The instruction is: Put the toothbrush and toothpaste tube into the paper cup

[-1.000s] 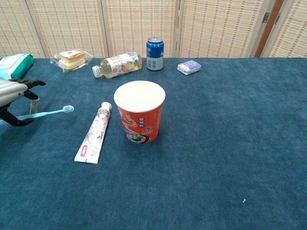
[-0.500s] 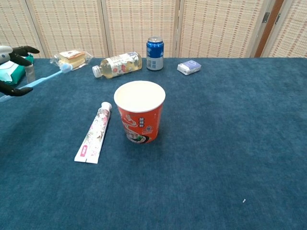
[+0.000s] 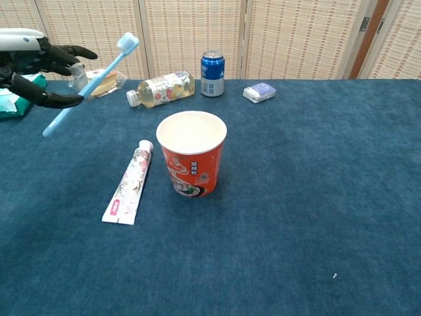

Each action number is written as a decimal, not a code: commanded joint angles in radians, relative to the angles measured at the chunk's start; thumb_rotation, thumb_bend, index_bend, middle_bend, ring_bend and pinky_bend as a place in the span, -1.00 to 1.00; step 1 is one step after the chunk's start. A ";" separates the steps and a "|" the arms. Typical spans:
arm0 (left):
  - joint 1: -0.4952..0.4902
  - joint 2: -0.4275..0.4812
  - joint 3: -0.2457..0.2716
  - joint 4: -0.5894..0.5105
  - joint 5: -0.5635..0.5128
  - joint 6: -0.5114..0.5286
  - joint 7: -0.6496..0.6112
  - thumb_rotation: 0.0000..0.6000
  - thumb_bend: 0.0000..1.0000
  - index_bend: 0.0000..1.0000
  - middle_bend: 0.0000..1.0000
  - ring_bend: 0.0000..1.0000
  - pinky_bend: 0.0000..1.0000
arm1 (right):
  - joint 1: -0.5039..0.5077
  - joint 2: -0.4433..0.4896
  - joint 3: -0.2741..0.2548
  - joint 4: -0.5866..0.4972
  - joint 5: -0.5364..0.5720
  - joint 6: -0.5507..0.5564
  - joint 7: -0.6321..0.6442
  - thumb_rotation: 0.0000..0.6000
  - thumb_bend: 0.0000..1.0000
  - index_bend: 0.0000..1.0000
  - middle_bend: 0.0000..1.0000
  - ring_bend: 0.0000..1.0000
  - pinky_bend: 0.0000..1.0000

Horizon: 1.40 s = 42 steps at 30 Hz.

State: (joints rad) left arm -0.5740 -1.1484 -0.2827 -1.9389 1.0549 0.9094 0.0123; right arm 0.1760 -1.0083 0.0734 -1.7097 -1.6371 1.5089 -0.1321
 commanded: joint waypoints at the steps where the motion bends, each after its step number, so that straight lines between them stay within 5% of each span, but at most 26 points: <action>1: -0.027 0.000 -0.020 -0.027 -0.004 -0.048 -0.081 1.00 -0.27 0.61 -1.00 -1.00 -1.00 | -0.006 0.003 0.000 0.008 0.000 0.009 0.015 1.00 -1.00 -1.00 -1.00 -1.00 -0.43; 30: -0.197 -0.330 -0.090 0.214 -0.001 -0.024 -0.263 1.00 -0.27 0.66 -1.00 -1.00 -1.00 | -0.046 -0.005 -0.004 0.130 0.025 0.045 0.190 1.00 -1.00 -1.00 -1.00 -1.00 -0.43; 42: -0.222 -0.447 -0.081 0.349 -0.007 -0.035 -0.336 1.00 -0.27 0.65 -1.00 -1.00 -1.00 | -0.057 -0.003 -0.003 0.155 0.035 0.053 0.224 1.00 -1.00 -1.00 -1.00 -1.00 -0.43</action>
State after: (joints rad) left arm -0.7932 -1.5869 -0.3662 -1.5996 1.0455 0.8775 -0.3149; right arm 0.1199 -1.0122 0.0705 -1.5556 -1.6027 1.5608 0.0919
